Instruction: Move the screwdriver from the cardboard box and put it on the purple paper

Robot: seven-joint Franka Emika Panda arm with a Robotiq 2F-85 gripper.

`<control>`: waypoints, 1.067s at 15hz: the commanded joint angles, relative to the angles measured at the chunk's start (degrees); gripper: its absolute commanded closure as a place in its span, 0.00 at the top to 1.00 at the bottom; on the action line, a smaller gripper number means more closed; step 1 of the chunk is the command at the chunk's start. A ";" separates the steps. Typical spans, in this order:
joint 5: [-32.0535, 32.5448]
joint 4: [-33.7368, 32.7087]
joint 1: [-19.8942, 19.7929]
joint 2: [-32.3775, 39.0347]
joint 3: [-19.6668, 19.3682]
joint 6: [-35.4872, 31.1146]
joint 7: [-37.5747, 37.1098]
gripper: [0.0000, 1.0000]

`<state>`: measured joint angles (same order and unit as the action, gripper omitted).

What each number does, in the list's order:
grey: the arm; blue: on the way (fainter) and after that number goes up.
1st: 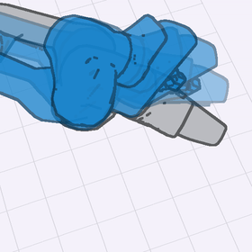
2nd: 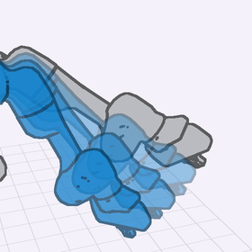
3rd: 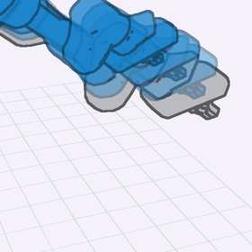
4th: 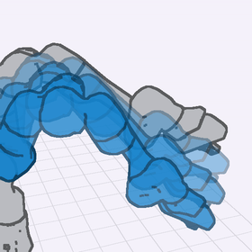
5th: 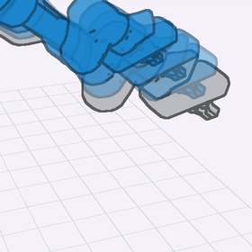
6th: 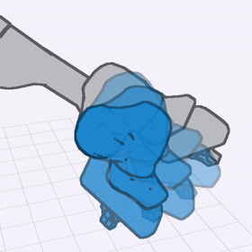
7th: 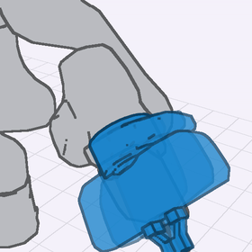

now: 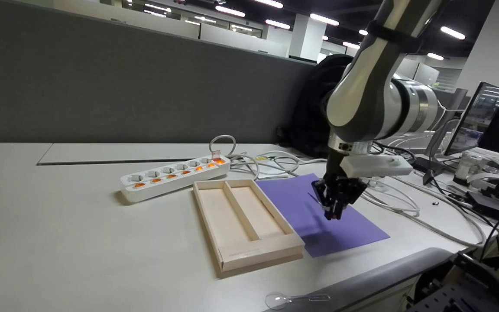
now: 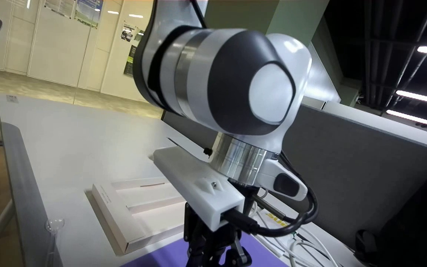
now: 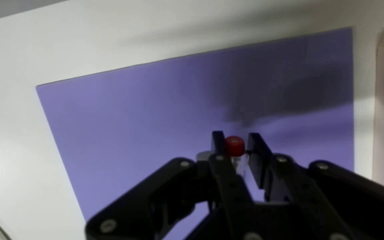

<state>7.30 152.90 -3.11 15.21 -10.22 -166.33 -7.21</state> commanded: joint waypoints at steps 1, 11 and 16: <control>-2.46 -3.50 2.61 3.41 -0.25 -0.88 -4.18 0.05; -9.09 -9.34 7.74 10.10 0.13 -0.89 -8.87 0.29; -8.64 -8.46 9.81 8.20 -1.29 -0.01 -9.83 0.74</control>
<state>-1.41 144.30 4.70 25.02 -9.86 -167.67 -14.64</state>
